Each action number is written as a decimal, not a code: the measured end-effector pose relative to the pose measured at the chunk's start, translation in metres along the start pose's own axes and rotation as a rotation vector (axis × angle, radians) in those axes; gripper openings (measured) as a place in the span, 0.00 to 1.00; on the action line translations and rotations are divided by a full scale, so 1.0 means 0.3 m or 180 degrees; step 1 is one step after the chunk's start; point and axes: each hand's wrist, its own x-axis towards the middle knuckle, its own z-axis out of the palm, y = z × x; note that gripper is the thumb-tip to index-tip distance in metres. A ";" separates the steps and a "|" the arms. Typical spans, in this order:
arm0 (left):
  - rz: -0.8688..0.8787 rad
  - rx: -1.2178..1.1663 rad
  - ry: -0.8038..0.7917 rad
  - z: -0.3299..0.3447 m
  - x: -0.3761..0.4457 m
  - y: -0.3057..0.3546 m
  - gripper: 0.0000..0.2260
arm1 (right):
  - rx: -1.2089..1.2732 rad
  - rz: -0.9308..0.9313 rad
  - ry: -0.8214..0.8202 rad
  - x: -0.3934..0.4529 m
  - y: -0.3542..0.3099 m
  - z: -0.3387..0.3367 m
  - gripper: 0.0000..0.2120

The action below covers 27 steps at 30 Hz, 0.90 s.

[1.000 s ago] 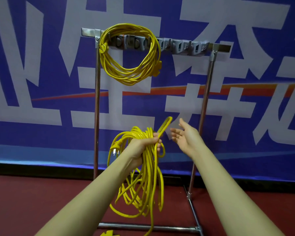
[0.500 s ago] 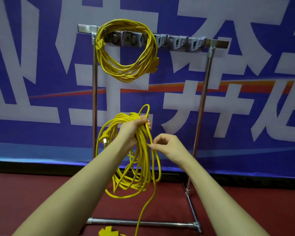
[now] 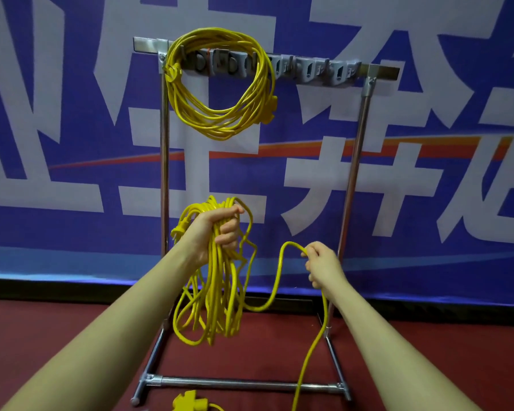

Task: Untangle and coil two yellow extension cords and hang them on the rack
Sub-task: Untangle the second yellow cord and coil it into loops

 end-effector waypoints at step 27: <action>0.0141 -0.0249 -0.0037 -0.011 0.011 0.016 0.09 | -0.0058 -0.1277 -0.2141 -0.102 -0.099 0.147 0.09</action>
